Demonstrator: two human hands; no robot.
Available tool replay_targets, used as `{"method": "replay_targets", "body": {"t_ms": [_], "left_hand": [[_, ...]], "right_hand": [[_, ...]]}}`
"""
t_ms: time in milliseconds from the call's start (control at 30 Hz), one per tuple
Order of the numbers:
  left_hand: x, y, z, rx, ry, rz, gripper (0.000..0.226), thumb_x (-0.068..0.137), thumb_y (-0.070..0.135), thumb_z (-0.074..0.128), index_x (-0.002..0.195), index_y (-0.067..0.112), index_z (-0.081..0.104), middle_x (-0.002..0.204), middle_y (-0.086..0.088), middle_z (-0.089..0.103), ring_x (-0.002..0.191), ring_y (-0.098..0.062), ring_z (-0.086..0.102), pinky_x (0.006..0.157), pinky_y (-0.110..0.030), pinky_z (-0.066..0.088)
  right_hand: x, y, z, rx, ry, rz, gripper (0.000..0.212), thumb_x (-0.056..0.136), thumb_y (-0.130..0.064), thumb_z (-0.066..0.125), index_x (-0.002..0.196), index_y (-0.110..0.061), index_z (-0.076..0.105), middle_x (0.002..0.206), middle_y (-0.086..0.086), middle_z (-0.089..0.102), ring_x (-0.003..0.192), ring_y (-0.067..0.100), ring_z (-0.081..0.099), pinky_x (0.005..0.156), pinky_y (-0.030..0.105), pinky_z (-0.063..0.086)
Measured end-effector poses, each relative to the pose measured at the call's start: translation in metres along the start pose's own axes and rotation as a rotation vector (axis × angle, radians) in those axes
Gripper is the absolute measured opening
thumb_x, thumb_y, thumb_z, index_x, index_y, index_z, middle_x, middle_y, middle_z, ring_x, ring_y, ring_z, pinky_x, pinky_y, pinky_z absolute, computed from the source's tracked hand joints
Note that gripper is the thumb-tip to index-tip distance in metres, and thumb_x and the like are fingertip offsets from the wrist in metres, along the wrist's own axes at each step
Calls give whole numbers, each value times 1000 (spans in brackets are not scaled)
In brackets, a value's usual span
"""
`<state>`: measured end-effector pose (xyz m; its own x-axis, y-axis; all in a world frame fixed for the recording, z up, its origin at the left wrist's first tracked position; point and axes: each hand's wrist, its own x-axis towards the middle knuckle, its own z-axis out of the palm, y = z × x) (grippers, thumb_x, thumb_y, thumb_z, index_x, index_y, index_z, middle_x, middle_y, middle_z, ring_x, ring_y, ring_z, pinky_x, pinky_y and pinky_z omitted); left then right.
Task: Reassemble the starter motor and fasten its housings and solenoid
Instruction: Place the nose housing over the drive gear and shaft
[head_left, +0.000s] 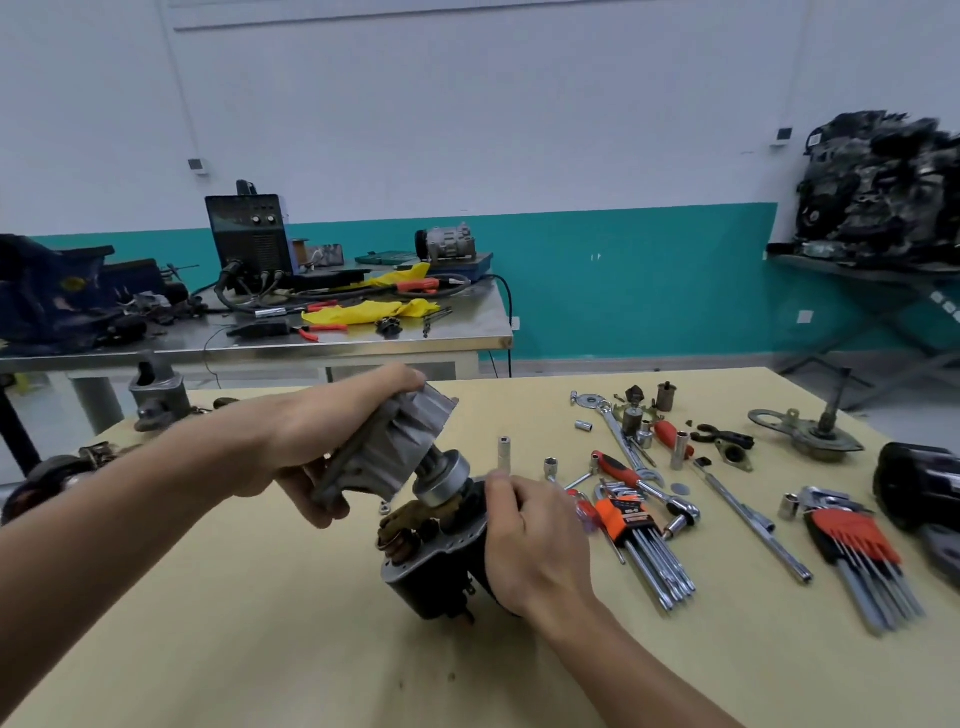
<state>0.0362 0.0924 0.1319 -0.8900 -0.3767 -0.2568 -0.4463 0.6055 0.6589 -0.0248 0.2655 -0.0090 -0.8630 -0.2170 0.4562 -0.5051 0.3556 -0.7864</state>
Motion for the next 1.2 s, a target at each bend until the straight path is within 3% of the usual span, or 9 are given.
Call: {"method": "replay_targets", "body": {"t_ms": [200,333,467,600,733,933,1067,1133,1200], "left_hand": [[-13,17,17,184,-27,112,107,55,102,24,137,35,42,108,-3,62,50,-17,68,45,-27,53],[-15,7,7,109,-206,223,86,67,86,59,142,54,32,119,2,54,53,-14,64,53,-27,53],[-4,-13,-12,248,-411,375,98,53,61,86,136,66,33,134,16,53,107,-2,65,85,-24,57],[10,-18,-8,297,-395,532,109,46,55,90,139,54,34,141,29,42,127,8,47,103,-18,44],[20,-20,11,132,-350,690,88,56,37,90,133,27,48,123,3,64,112,-18,64,87,-40,58],[13,-23,27,63,-95,610,74,48,64,81,112,37,58,103,10,70,89,-10,68,71,-31,58],[11,-19,45,-18,94,420,78,36,75,75,96,26,66,82,7,73,68,-7,68,54,-22,49],[11,-15,51,-8,142,349,88,30,85,70,90,21,68,73,1,73,59,-5,65,55,-25,47],[12,-15,46,8,62,316,101,27,90,69,107,30,61,86,5,73,75,-4,68,64,-24,49]], "right_hand": [[-3,0,1,-15,45,-26,60,89,-65,12,52,-25,38,52,-4,49,53,11,47,52,32,32],[-3,4,0,5,53,-37,60,89,-66,10,52,-26,37,51,-4,48,52,11,46,50,30,29],[-4,5,2,29,36,-55,60,90,-66,13,54,-26,40,51,-5,49,54,13,47,51,29,29],[-3,2,2,34,37,-38,56,87,-65,13,55,-31,44,51,-3,48,55,14,47,52,33,31],[-3,2,0,31,35,-12,57,88,-61,15,54,-23,40,52,-3,49,55,15,47,55,39,36],[-2,3,0,20,40,-13,56,89,-60,17,55,-24,43,52,-5,49,53,12,46,53,36,34],[-1,1,1,-8,32,4,61,88,-62,12,60,-21,48,61,-2,57,62,16,54,61,41,42],[-2,1,1,-11,39,1,60,87,-62,11,59,-23,46,59,-4,54,62,15,53,60,39,40],[-2,2,1,-8,37,-3,59,88,-63,11,59,-24,46,58,-5,52,61,13,51,57,36,36]]}}
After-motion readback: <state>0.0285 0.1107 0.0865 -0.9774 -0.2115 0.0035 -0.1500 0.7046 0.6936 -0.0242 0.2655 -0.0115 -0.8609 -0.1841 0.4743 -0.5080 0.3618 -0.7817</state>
